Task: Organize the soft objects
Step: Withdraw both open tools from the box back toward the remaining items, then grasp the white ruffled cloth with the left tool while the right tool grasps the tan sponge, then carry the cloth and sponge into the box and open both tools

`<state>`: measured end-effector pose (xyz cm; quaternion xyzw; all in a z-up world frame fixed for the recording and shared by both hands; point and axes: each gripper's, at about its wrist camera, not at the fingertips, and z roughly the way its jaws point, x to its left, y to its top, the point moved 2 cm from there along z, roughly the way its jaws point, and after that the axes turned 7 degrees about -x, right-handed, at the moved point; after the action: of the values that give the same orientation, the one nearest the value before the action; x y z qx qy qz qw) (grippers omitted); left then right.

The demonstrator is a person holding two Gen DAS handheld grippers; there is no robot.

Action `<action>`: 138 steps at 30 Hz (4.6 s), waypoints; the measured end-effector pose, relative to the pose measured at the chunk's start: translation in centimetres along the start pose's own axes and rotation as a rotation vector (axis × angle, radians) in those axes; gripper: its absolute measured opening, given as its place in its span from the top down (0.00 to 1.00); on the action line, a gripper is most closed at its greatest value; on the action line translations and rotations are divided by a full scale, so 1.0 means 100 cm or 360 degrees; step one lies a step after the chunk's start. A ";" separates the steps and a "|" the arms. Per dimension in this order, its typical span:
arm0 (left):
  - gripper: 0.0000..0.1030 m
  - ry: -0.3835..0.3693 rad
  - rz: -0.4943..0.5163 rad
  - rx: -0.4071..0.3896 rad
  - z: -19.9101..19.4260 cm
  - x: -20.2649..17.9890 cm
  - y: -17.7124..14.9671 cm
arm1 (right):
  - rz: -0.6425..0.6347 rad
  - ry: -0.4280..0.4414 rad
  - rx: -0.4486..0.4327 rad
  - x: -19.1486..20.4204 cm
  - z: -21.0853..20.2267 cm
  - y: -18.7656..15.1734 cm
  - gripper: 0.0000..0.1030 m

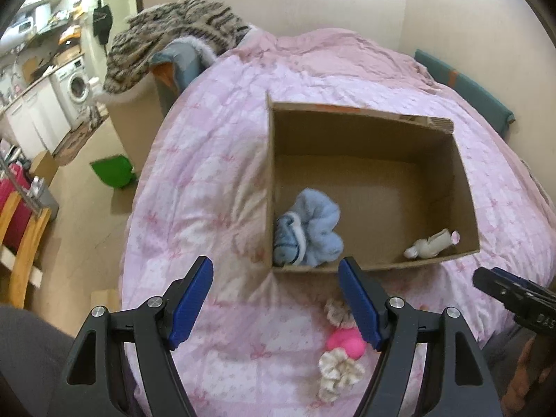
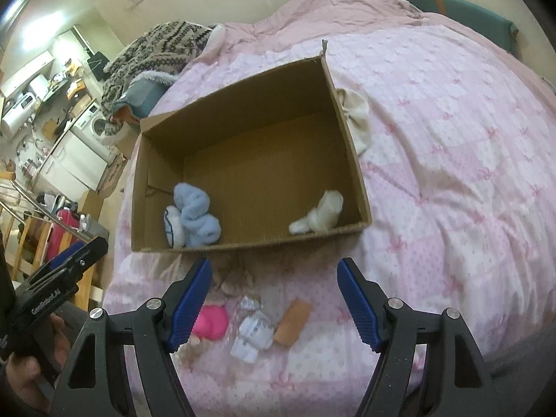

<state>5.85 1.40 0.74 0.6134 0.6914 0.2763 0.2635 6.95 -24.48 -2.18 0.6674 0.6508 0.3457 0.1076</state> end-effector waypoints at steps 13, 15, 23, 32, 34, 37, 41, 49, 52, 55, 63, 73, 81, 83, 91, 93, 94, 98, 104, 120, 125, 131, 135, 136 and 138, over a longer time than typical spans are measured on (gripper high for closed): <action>0.30 -0.0034 -0.0059 0.0408 0.041 0.013 -0.050 | 0.0123 -0.0061 0.0120 -0.017 0.010 -0.020 0.24; 0.30 -0.0071 -0.0039 0.0478 0.048 0.006 -0.058 | 0.0131 -0.0079 0.0131 -0.017 0.014 -0.021 0.24; 0.29 -0.0322 0.0129 0.0738 0.063 -0.042 -0.089 | 0.0130 -0.0128 0.0200 -0.020 0.025 -0.026 0.24; 0.31 -0.0364 0.0049 0.0889 0.085 -0.046 -0.105 | 0.0124 -0.0148 0.0227 -0.020 0.030 -0.027 0.24; 0.31 -0.0360 0.0068 0.0889 0.087 -0.046 -0.106 | 0.0130 -0.0147 0.0223 -0.021 0.029 -0.026 0.24; 0.31 -0.0370 0.0128 0.0881 0.086 -0.056 -0.111 | 0.0136 -0.0147 0.0238 -0.022 0.031 -0.027 0.24; 0.36 -0.0379 0.0317 0.0871 0.084 -0.079 -0.120 | 0.0125 -0.0148 0.0245 -0.021 0.031 -0.027 0.24; 0.85 -0.0434 0.0326 0.0838 0.075 -0.091 -0.118 | 0.0141 -0.0150 0.0233 -0.022 0.028 -0.026 0.24; 0.86 -0.0483 0.0251 0.0836 0.065 -0.084 -0.110 | 0.0154 -0.0147 0.0227 -0.023 0.028 -0.025 0.24; 0.86 -0.0547 0.0192 0.0787 0.048 -0.074 -0.095 | 0.0169 -0.0141 0.0230 -0.025 0.028 -0.025 0.24; 0.86 -0.0359 0.0069 0.0436 0.028 -0.040 -0.057 | 0.0383 0.0077 0.0312 -0.038 0.035 -0.029 0.40; 0.86 -0.0181 -0.0226 0.0462 0.039 0.013 -0.049 | 0.0578 0.0105 0.0584 -0.048 0.073 -0.045 0.61; 0.86 -0.0167 -0.0221 0.0452 0.042 0.009 -0.049 | 0.0535 0.0024 0.0709 -0.040 0.097 -0.061 0.61; 0.86 -0.0165 -0.0187 0.0423 0.039 0.005 -0.047 | 0.0525 0.0015 0.0717 -0.040 0.098 -0.062 0.68; 0.86 -0.0144 -0.0182 0.0431 0.044 0.005 -0.049 | 0.0558 0.0011 0.0605 -0.047 0.084 -0.055 0.93; 0.86 -0.0130 -0.0193 0.0439 0.046 0.008 -0.050 | 0.0549 0.0039 0.0523 -0.046 0.074 -0.047 0.93; 0.86 -0.0124 -0.0198 0.0439 0.047 0.009 -0.050 | 0.0550 0.0061 0.0492 -0.045 0.069 -0.044 0.93; 0.86 -0.0099 -0.0201 0.0437 0.048 0.011 -0.051 | 0.0546 0.0152 0.0392 -0.040 0.052 -0.037 0.93; 0.86 -0.0070 -0.0182 0.0402 0.045 0.012 -0.050 | 0.0458 0.0207 0.0294 -0.026 0.038 -0.027 0.93; 0.86 -0.0078 -0.0177 0.0103 -0.003 0.011 0.012 | 0.0188 0.0258 -0.0002 0.008 -0.018 0.019 0.93; 0.86 -0.0162 -0.0092 0.0068 0.001 -0.006 0.037 | 0.0109 0.0292 -0.0064 0.013 -0.025 0.044 0.93; 0.86 -0.0176 -0.0019 0.0053 0.017 -0.027 0.056 | 0.0047 0.0273 -0.0024 0.013 0.003 0.065 0.93; 0.86 -0.0172 0.0046 0.0047 0.036 -0.043 0.062 | 0.0055 0.0250 0.0010 0.007 0.029 0.070 0.93; 0.86 -0.0168 0.0058 0.0050 0.042 -0.047 0.063 | 0.0073 0.0245 0.0021 0.004 0.035 0.069 0.93; 0.86 -0.0176 0.0073 0.0058 0.053 -0.054 0.062 | 0.0119 0.0249 0.0038 -0.001 0.045 0.065 0.93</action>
<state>14.56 -3.08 1.51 0.6480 0.6665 0.2355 0.2836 14.86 -24.07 -1.64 0.6634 0.6360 0.3927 0.0356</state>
